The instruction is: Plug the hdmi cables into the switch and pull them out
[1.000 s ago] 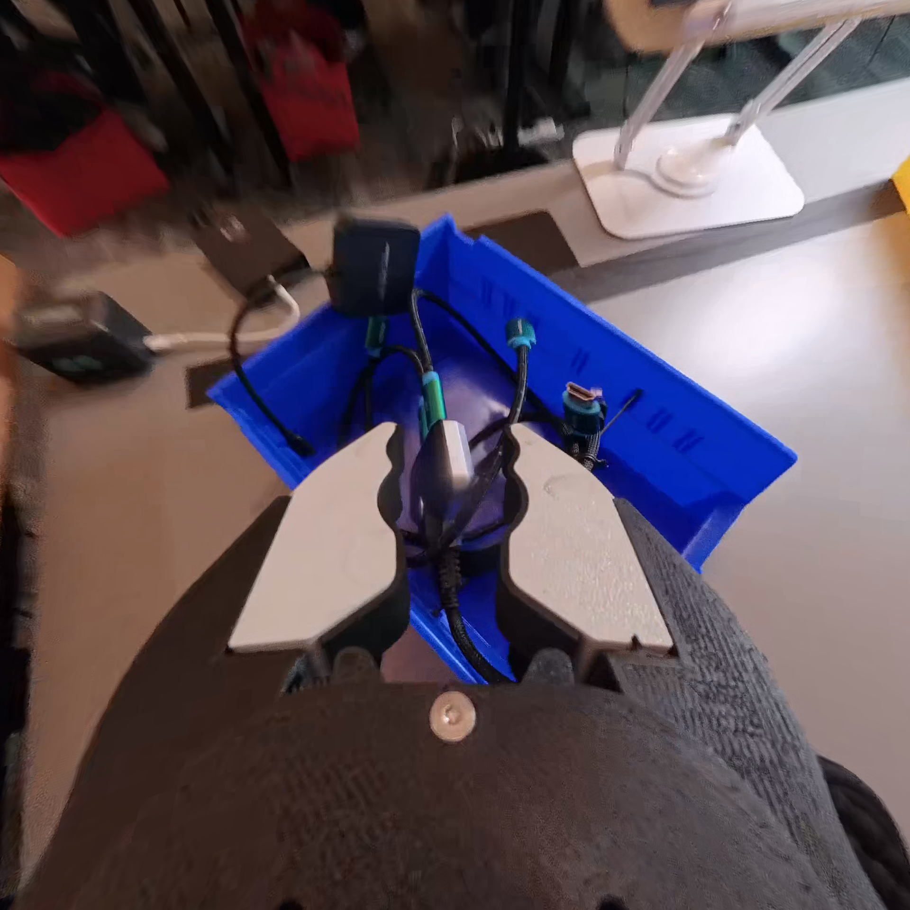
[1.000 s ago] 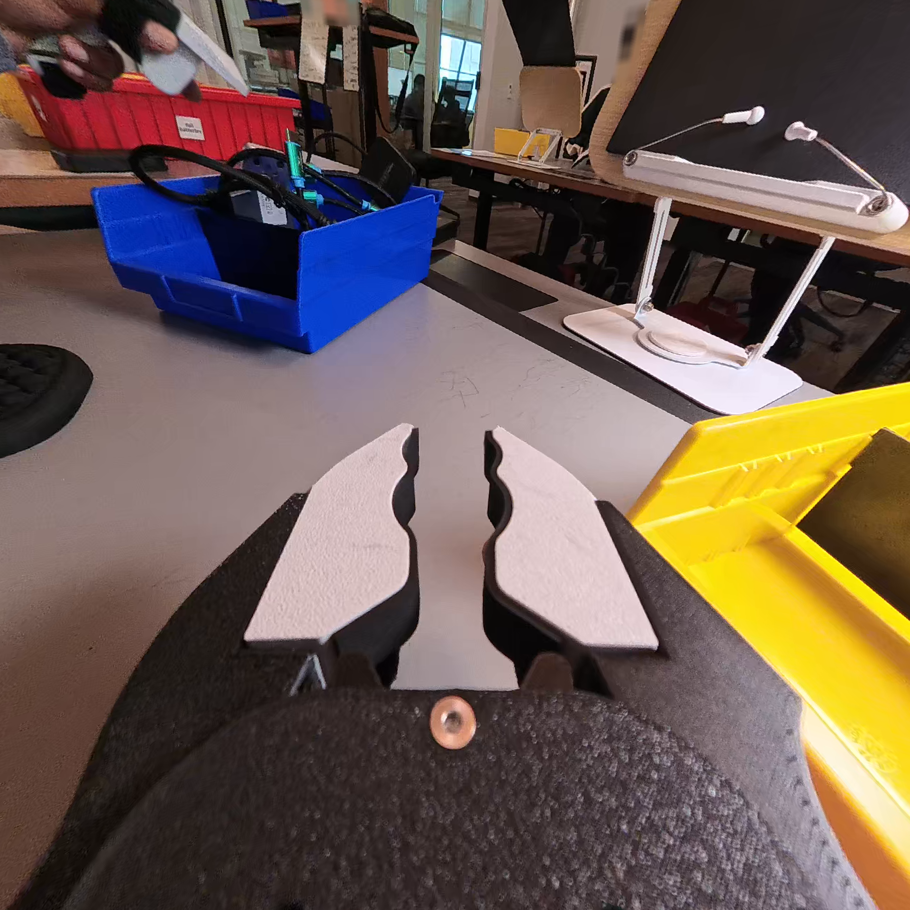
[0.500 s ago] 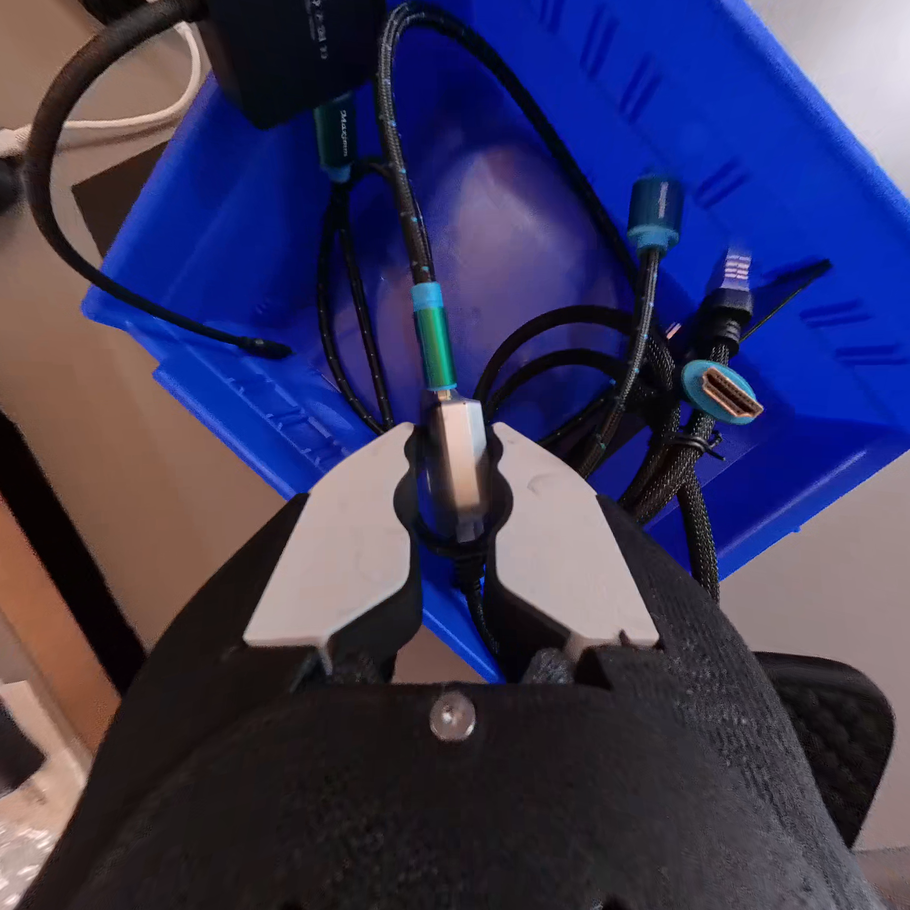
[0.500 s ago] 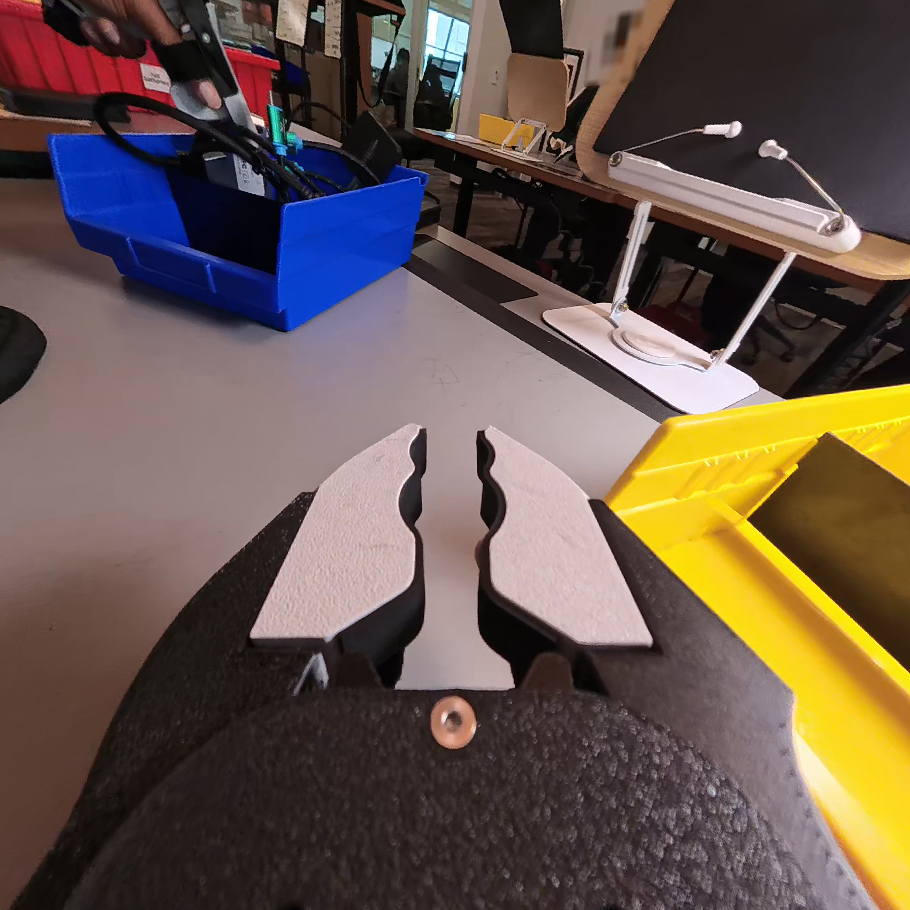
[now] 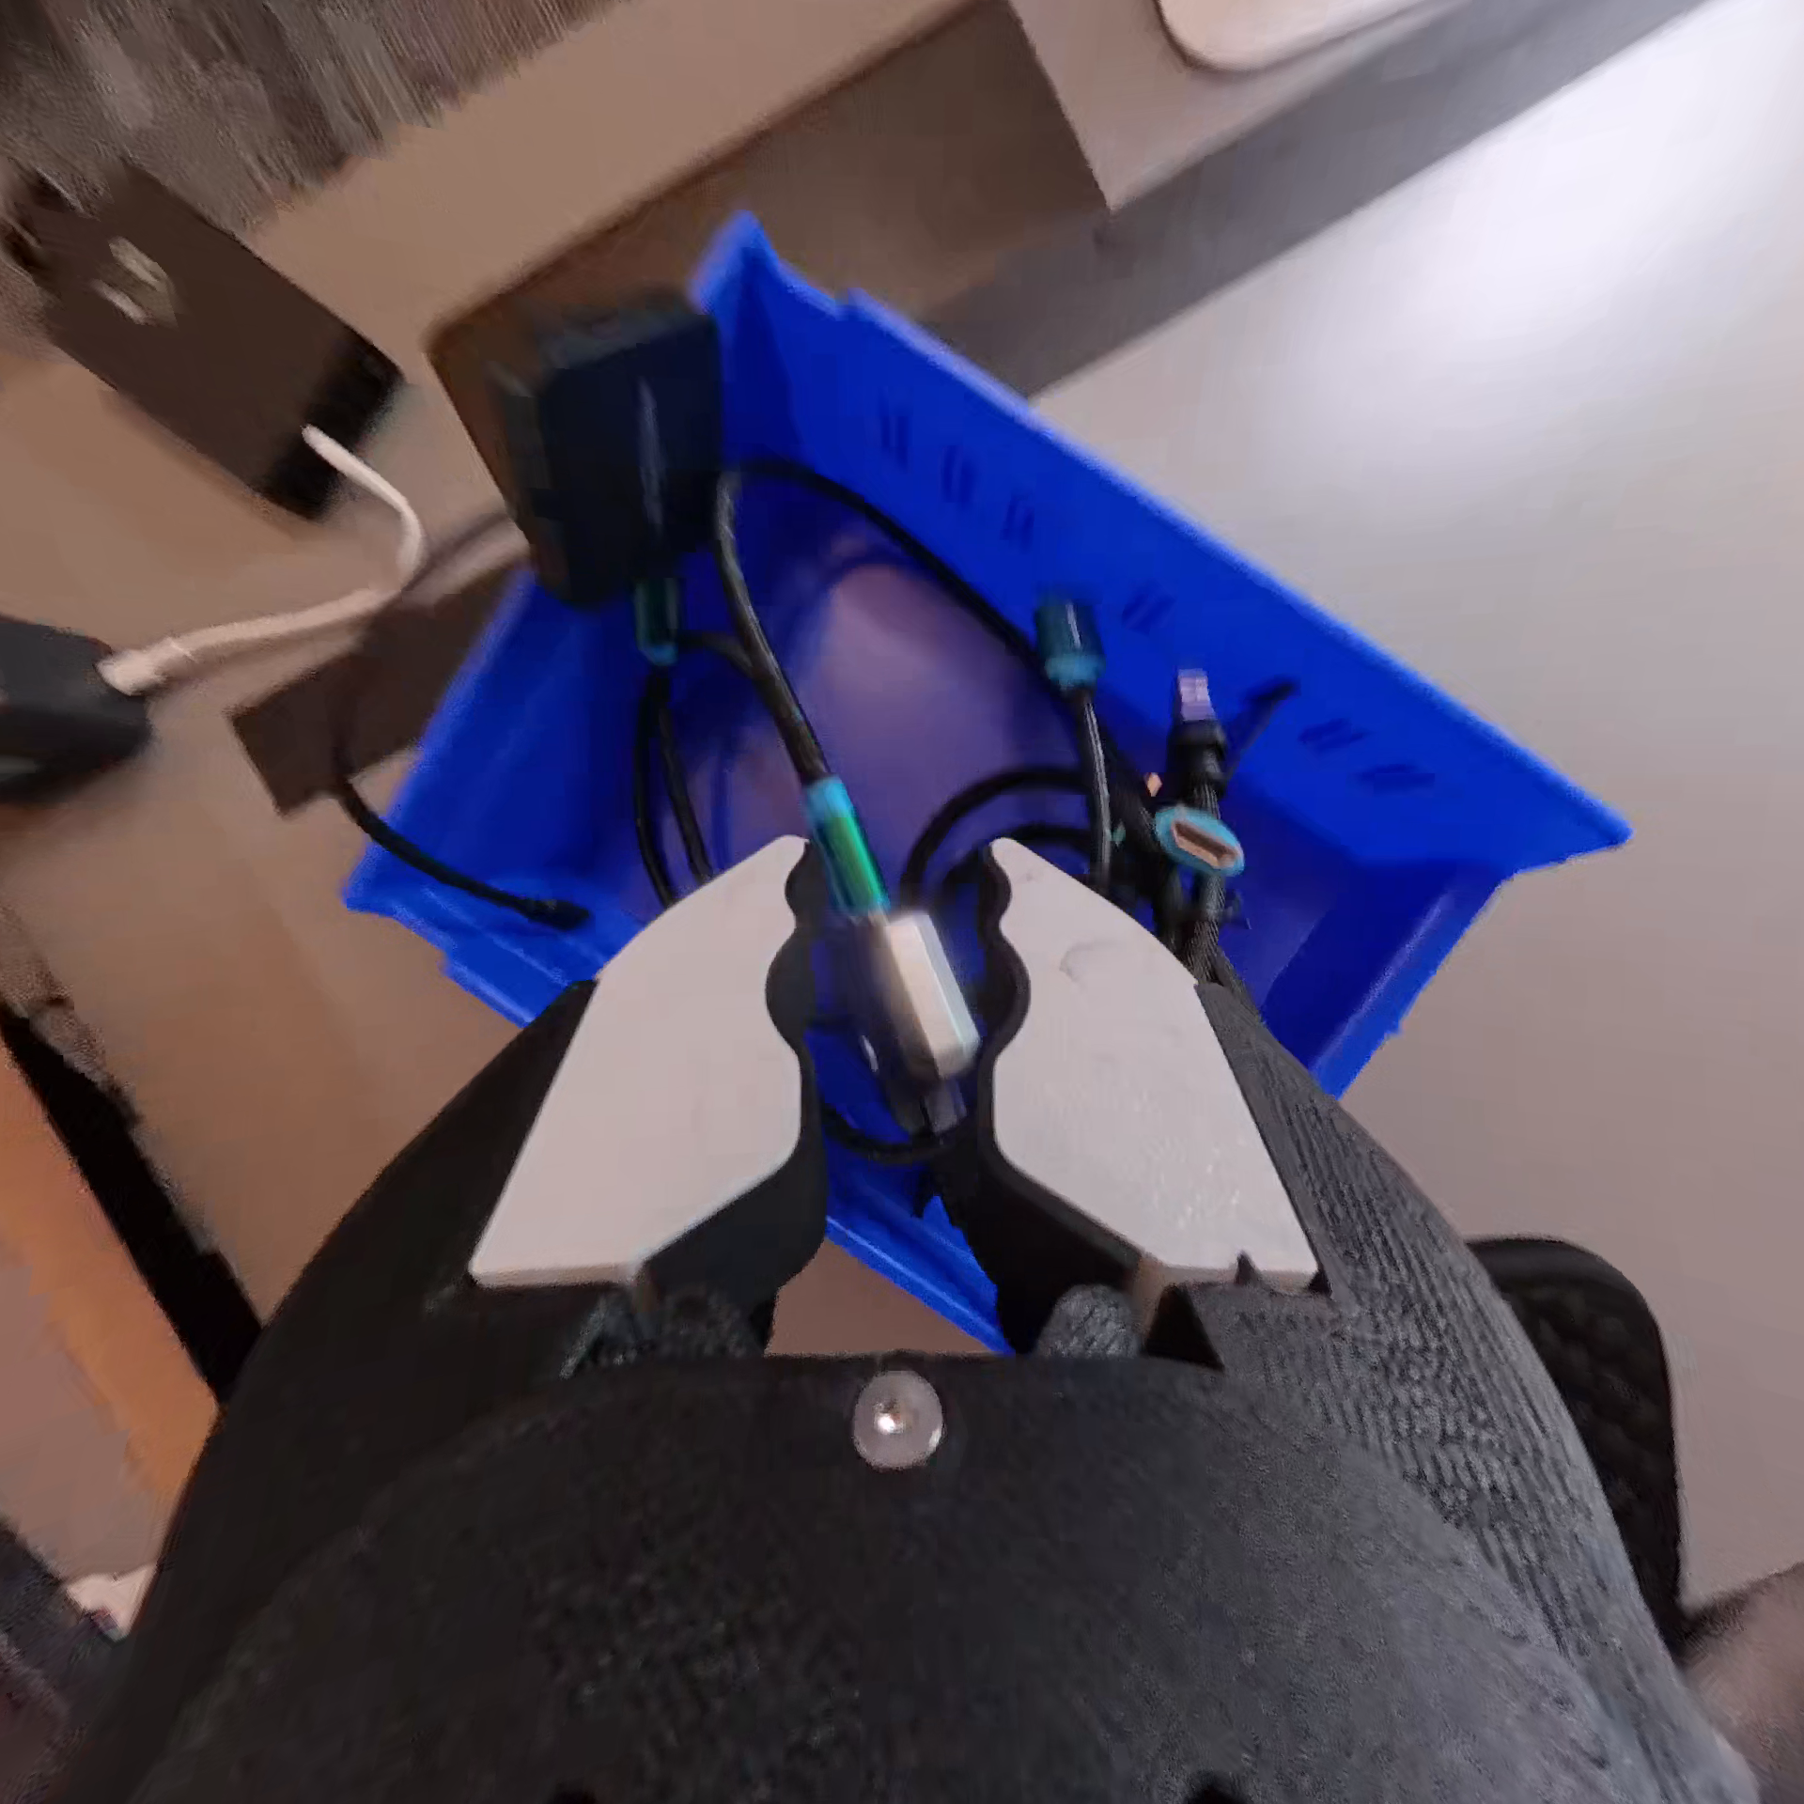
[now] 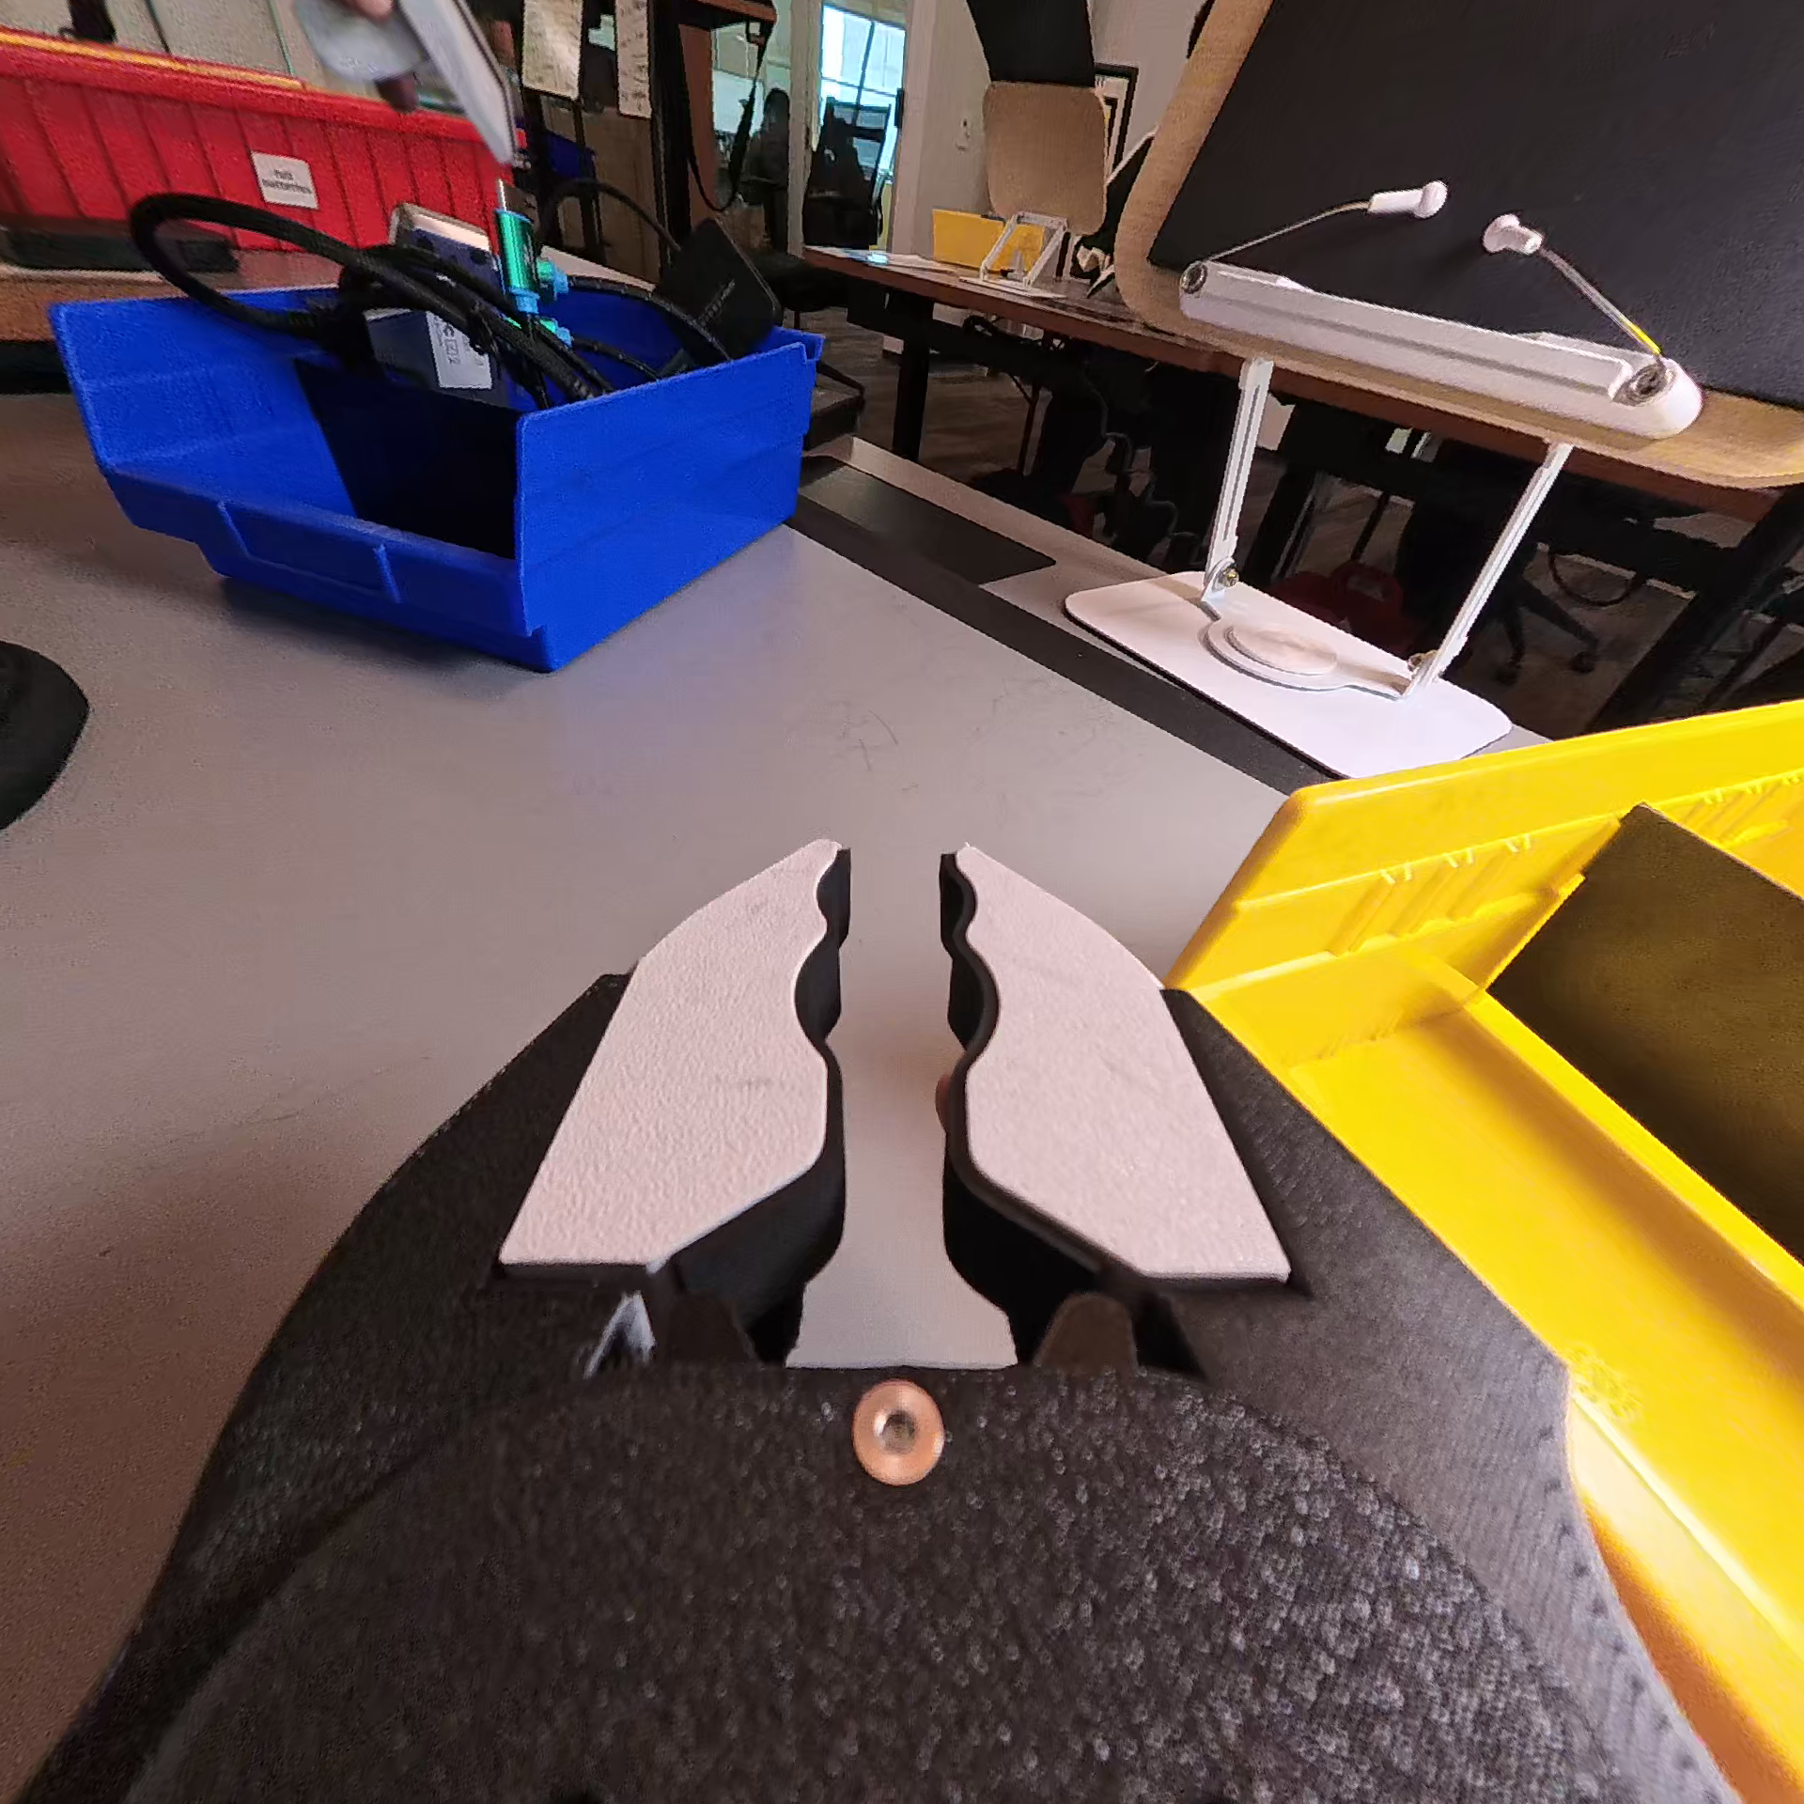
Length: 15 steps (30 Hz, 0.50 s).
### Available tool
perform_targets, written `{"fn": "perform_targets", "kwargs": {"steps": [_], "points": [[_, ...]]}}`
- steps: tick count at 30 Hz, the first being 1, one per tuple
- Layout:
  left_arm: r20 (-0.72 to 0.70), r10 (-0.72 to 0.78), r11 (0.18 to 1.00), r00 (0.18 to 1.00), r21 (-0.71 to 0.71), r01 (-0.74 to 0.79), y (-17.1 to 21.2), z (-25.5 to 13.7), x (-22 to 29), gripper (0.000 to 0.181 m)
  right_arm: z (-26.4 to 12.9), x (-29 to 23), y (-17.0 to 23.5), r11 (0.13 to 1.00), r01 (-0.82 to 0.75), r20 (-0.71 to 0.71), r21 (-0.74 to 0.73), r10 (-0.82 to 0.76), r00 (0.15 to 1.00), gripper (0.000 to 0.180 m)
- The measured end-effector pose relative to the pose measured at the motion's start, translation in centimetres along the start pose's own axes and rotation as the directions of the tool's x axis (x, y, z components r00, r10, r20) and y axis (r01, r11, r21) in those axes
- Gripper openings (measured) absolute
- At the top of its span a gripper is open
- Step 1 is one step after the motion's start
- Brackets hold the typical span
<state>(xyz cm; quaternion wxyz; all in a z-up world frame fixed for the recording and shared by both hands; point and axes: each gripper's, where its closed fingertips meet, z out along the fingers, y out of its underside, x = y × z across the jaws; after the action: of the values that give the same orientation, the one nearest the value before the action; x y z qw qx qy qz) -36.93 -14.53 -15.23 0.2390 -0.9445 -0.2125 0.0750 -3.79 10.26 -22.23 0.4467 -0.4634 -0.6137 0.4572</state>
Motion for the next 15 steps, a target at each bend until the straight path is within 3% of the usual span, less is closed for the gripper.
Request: {"fn": "perform_targets", "kwargs": {"steps": [1, 4, 8, 12, 15], "points": [[0.03, 0.018, 0.999, 0.999, 0.027, -0.019, -1.1, -0.2, -0.6, 0.035, 0.0, 0.0, 0.1, 1.0, 0.002, -0.003, -0.002, -0.002, 1.0, 0.017], [0.178, 0.112, 0.991, 0.978, 0.05, -0.123, -4.0, 0.3, -3.5, 0.043, 0.0, 0.1, 0.3, 1.0, 0.01, -0.014, -0.008, -0.01, 1.0, 0.017], [0.276, 0.274, 0.962, 0.921, -0.07, -0.265, -5.7, 2.9, -6.6, 0.05, -0.1, 0.4, 0.4, 1.0, 0.019, -0.028, -0.011, -0.02, 0.999, 0.017], [0.234, 0.414, 0.901, 0.88, -0.243, -0.359, -5.5, 6.1, -8.3, 0.064, 0.1, 0.8, 0.7, 1.0, -0.002, -0.033, -0.019, 0.001, 0.999, 0.017], [0.164, 0.482, 0.85, 0.86, -0.326, -0.414, -5.0, 7.8, -8.6, 0.058, 0.2, 1.2, 1.1, 0.999, -0.027, -0.039, -0.028, 0.026, 0.999, 0.017]]}}
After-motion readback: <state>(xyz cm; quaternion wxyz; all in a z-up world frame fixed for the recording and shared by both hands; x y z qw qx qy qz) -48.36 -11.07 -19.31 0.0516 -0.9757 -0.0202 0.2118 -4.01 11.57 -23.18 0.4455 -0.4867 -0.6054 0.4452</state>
